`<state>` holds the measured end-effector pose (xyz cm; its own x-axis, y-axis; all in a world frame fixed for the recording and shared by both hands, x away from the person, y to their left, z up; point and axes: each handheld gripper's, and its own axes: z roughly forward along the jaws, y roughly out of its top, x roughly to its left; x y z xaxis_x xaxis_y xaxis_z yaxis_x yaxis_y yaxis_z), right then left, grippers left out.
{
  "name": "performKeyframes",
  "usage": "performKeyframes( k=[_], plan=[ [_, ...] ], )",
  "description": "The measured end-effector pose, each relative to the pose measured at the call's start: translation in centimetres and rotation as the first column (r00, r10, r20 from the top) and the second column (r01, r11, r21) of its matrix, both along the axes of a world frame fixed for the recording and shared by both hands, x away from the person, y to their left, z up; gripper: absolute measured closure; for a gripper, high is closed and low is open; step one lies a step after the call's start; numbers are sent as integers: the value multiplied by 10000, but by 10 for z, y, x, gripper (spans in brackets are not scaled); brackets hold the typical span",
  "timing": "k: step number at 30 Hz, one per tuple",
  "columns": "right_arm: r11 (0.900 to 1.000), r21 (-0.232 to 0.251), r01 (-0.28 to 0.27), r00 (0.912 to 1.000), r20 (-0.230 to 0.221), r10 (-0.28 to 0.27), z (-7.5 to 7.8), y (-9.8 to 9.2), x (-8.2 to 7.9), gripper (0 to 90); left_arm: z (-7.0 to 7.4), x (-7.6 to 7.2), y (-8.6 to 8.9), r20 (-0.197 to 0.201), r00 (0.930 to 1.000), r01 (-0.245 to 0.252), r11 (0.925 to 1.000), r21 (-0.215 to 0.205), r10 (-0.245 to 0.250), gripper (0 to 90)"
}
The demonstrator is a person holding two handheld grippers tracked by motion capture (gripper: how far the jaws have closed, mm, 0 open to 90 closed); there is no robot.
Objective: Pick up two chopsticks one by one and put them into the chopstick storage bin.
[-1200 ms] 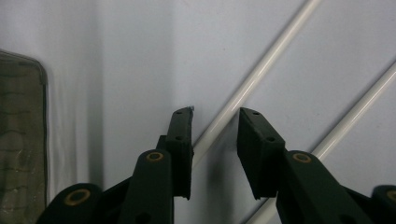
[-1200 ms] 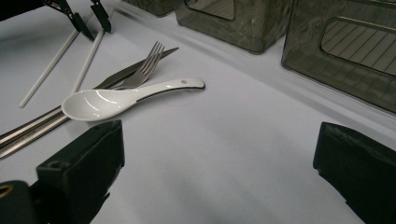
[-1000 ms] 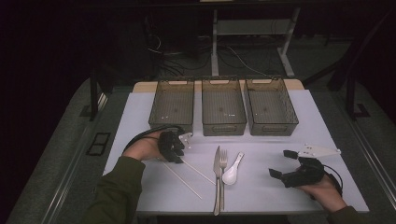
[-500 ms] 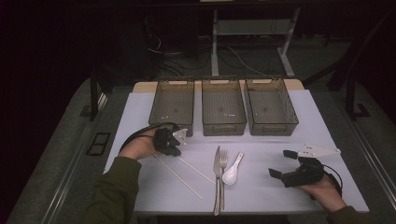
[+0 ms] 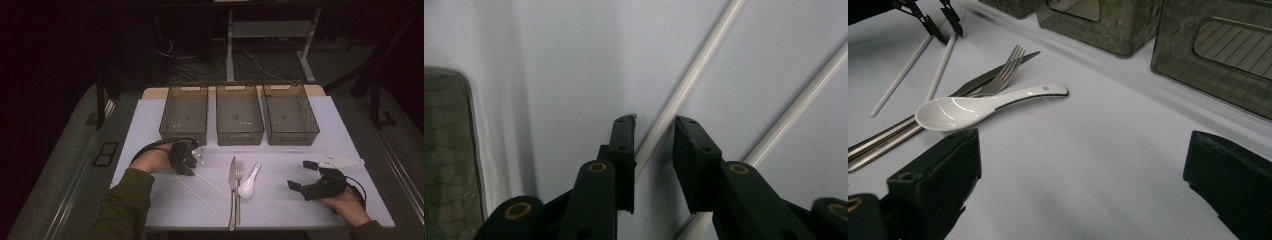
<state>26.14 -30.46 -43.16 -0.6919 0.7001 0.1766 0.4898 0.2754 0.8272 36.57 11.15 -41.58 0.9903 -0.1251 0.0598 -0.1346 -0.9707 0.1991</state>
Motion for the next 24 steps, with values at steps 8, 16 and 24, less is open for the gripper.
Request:
performKeyframes(
  k=[8, 16, 24],
  plan=[
    [10000, 48, -2, 10000, -46, 2, 0, -1, 0, 18, 0, -3, -3, 158, 9979, 629, 9978, 201, -633, 745],
    [10000, 73, 15, 10000, -58, -14, 0, -1, 0, 18, 0, -2, 0, 54, 9965, 839, 9965, 58, -839, 768],
    [10000, 86, 34, 10000, -91, -33, 0, -1, 0, 18, 0, -2, 1, 57, 9943, 1060, 9944, 18, -1060, 786]
  ],
)
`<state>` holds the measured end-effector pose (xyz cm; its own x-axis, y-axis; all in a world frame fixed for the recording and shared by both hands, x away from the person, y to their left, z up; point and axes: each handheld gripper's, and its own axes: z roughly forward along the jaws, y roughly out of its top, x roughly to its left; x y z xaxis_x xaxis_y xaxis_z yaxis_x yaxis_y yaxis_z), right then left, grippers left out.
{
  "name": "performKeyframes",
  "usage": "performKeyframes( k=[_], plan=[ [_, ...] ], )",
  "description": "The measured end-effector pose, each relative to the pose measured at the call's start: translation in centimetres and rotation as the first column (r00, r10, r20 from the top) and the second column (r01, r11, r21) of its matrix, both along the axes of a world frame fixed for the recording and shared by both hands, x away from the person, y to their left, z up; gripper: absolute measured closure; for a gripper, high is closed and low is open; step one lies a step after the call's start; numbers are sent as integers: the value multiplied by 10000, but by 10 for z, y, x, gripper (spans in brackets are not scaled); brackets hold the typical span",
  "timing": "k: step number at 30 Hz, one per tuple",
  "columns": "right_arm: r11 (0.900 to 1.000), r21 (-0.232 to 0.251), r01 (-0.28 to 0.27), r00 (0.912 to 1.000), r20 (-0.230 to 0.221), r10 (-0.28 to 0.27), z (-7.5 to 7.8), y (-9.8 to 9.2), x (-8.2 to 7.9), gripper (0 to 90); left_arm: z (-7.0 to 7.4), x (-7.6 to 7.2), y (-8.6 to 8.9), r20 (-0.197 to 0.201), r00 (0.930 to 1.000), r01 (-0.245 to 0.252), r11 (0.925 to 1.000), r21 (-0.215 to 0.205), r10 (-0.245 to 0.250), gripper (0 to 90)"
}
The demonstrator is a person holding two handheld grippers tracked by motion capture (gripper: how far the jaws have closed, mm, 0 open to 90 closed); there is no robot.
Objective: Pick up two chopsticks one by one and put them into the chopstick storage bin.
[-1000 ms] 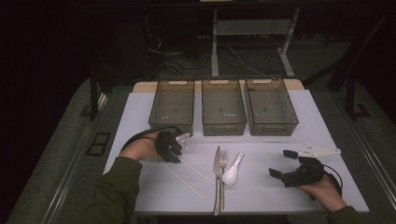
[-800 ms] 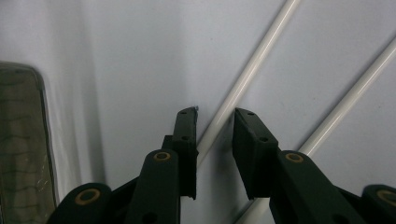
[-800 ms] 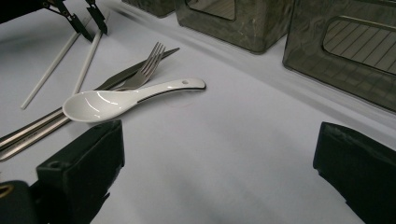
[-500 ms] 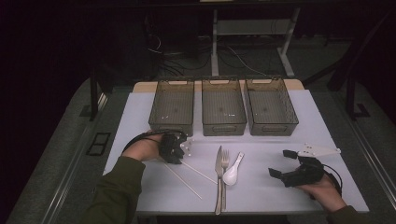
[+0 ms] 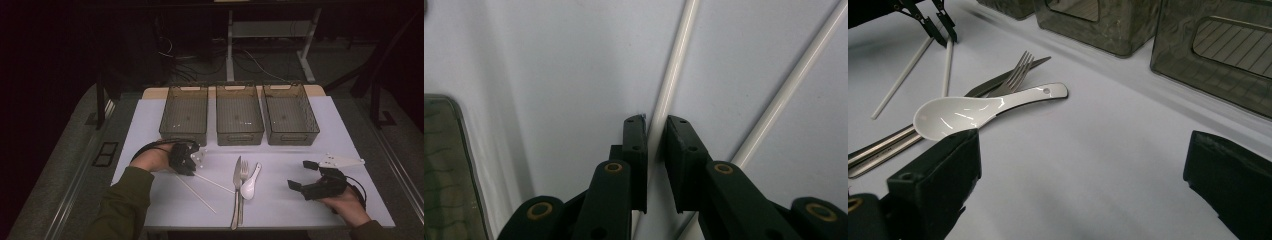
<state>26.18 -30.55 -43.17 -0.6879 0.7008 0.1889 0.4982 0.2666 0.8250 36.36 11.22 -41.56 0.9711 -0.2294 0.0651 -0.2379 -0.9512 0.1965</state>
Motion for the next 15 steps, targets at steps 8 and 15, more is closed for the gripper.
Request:
performKeyframes(
  k=[8, 15],
  plan=[
    [10000, 1, 8, 10000, -50, -8, 0, 0, 0, 18, 0, 2, 2, -123, 9999, 116, 9998, -141, -117, 804],
    [10000, 24, 13, 10000, -49, -12, -1, 0, 1, 18, 0, 2, 3, -178, 9997, 158, 9997, -178, -161, 815]
  ],
)
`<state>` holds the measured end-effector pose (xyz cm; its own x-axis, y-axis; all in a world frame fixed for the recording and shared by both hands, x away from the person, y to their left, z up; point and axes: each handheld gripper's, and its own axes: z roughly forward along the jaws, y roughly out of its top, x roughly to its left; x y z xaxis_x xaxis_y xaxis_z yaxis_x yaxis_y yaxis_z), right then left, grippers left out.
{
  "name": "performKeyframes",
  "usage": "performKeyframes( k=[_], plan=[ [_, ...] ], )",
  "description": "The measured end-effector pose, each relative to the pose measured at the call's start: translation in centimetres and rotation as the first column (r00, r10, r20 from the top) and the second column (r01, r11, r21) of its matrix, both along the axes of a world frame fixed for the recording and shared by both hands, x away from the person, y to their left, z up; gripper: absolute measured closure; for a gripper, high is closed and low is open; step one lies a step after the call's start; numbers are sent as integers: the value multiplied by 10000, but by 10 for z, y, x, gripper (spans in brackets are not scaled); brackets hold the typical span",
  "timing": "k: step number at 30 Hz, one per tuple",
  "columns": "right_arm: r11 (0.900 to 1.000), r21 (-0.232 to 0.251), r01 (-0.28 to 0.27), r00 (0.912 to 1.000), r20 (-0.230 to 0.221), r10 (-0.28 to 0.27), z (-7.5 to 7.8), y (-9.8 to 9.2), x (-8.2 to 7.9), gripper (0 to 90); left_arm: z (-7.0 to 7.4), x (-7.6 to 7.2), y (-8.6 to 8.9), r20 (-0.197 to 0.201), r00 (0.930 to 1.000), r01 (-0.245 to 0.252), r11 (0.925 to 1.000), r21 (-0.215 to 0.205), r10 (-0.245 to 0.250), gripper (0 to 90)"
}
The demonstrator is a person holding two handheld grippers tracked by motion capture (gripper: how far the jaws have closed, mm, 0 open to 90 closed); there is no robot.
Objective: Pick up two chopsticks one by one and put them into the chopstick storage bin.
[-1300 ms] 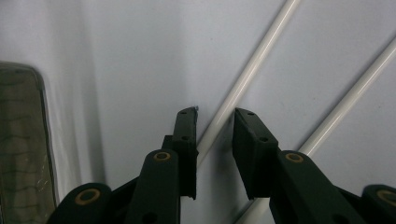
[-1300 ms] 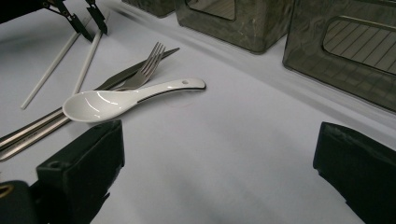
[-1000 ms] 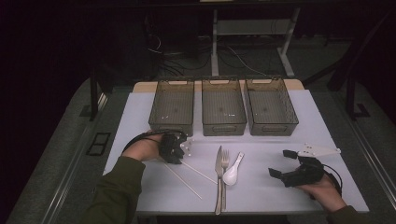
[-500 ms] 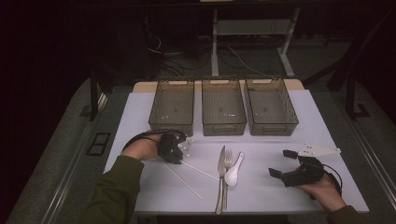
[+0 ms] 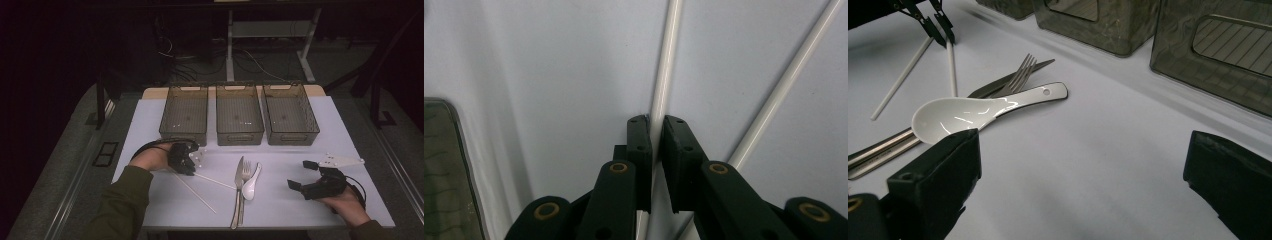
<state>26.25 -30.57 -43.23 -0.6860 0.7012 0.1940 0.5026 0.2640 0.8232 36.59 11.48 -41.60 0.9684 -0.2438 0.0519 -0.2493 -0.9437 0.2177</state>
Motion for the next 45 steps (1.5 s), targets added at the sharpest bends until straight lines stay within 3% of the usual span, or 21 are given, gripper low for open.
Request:
performKeyframes(
  k=[16, 19, 23, 26, 30, 34, 39, 43, 44, 45],
  plan=[
    [10000, 53, 35, 10000, -77, -34, -1, 0, 1, 18, 0, 2, -1, -68, 9991, 413, 9991, 76, -413, 842],
    [10000, 51, 54, 10000, -37, -54, -1, 0, 2, 18, 2, 3, 0, 122, 9991, 400, 9991, 154, -402, 842],
    [10000, 50, 51, 10000, -78, -51, -1, 0, 2, 18, 3, 6, 2, 83, 9998, 167, 9997, 181, -169, 842],
    [10000, 51, 59, 10000, -64, -58, -1, 0, 2, 18, 11, 9, 6, 48, 9997, -241, 9989, -404, 243, 843],
    [10000, 61, 78, 10000, -50, -78, -1, -1, 2, 18, 19, 12, 8, -20, 9957, -921, 9925, -801, 922, 843],
    [9999, 64, 92, 9999, -74, -91, -1, -1, 1, 18, 26, 15, 11, -252, 9819, -1894, 9750, -1163, 1878, 842],
    [9999, 70, 86, 9999, -64, -86, 0, -1, 1, 18, 33, 17, 15, -561, 9553, -2956, 9384, -1791, 2902, 842],
    [9999, 95, 100, 9999, -80, -99, -1, -1, 1, 18, 41, 19, 18, -682, 9287, -3703, 9034, -2161, 3644, 842],
    [9999, 114, 128, 9999, -107, -127, 0, -1, 2, 18, 44, 20, 19, -817, 9206, -3903, 8926, -2257, 3819, 841],
    [9998, 135, 140, 9998, -118, -139, 0, -1, 2, 18, 47, 22, 21, -962, 9092, -4161, 8759, -2442, 4051, 842]
  ],
)
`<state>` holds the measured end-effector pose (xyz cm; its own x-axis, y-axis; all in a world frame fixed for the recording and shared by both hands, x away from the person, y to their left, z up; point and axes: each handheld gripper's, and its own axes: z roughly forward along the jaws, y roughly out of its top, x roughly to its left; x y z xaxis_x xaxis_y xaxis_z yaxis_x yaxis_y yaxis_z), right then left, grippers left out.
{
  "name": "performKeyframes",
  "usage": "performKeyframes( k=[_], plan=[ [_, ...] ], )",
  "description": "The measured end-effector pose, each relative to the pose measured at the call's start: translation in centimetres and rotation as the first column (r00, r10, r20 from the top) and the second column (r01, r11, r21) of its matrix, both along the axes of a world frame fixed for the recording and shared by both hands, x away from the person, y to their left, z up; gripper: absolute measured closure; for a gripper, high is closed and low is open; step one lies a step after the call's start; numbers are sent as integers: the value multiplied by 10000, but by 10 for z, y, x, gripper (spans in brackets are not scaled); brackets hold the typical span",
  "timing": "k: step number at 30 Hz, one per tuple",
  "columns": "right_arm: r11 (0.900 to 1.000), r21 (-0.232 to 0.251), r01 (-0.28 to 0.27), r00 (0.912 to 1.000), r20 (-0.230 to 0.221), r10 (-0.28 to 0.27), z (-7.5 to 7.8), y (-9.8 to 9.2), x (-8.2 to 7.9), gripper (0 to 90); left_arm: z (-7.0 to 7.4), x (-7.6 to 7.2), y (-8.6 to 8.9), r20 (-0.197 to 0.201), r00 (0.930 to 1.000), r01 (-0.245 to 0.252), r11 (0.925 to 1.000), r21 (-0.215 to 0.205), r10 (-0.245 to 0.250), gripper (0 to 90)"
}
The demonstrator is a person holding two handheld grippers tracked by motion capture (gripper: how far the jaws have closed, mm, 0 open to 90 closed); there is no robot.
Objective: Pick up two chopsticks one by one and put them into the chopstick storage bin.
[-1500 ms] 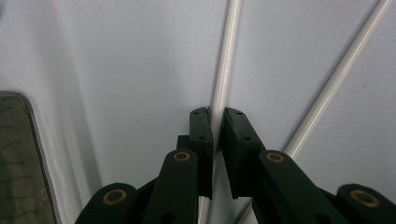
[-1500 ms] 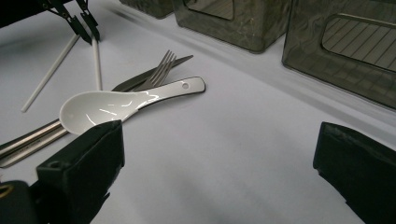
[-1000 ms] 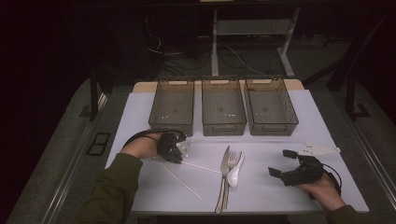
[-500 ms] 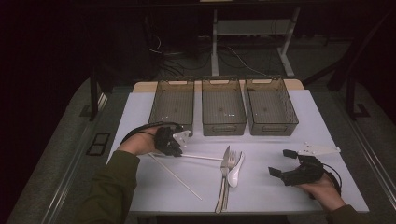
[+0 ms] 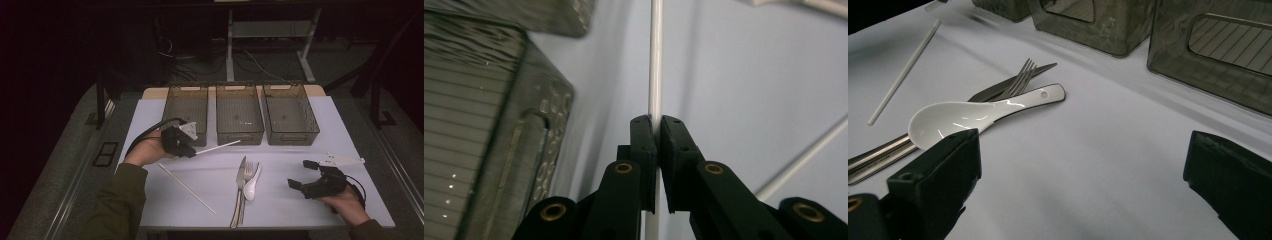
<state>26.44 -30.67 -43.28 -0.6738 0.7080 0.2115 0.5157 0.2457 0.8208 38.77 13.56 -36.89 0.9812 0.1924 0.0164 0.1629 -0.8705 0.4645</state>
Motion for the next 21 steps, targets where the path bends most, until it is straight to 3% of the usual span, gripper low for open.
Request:
performKeyframes(
  k=[6, 11, 14, 15, 17, 19, 21],
  plan=[
    [10000, -10, 9, 10000, 3, -9, 0, 0, 1, 18, 16, 13, 11, 180, 9907, -1338, 9896, -535, 1349, 841],
    [10000, -32, -25, 10000, 1, 25, 0, 0, 1, 18, 31, 25, 22, 293, 9680, -2441, 9621, -1218, 2493, 841],
    [10000, -56, -52, 10000, -12, 52, 0, 1, 1, 18, 41, 35, 29, 251, 9505, -3026, 9410, -1512, 3097, 841],
    [10000, -70, -68, 10000, 22, 68, 0, 1, 1, 18, 44, 38, 31, 215, 9413, -3289, 9294, -1675, 3369, 841],
    [10000, -63, -63, 10000, 20, 63, -1, 1, 1, 18, 51, 45, 34, 266, 9273, -3630, 9141, -1810, 3735, 841],
    [9999, -69, -76, 10000, 19, 76, -1, 1, 2, 18, 58, 53, 37, 253, 9080, -4052, 8919, -2007, 4182, 841],
    [9999, -65, -81, 10000, 0, 81, -1, 1, 2, 18, 63, 60, 40, 185, 8814, -4562, 8608, -2257, 4720, 841]
  ],
)
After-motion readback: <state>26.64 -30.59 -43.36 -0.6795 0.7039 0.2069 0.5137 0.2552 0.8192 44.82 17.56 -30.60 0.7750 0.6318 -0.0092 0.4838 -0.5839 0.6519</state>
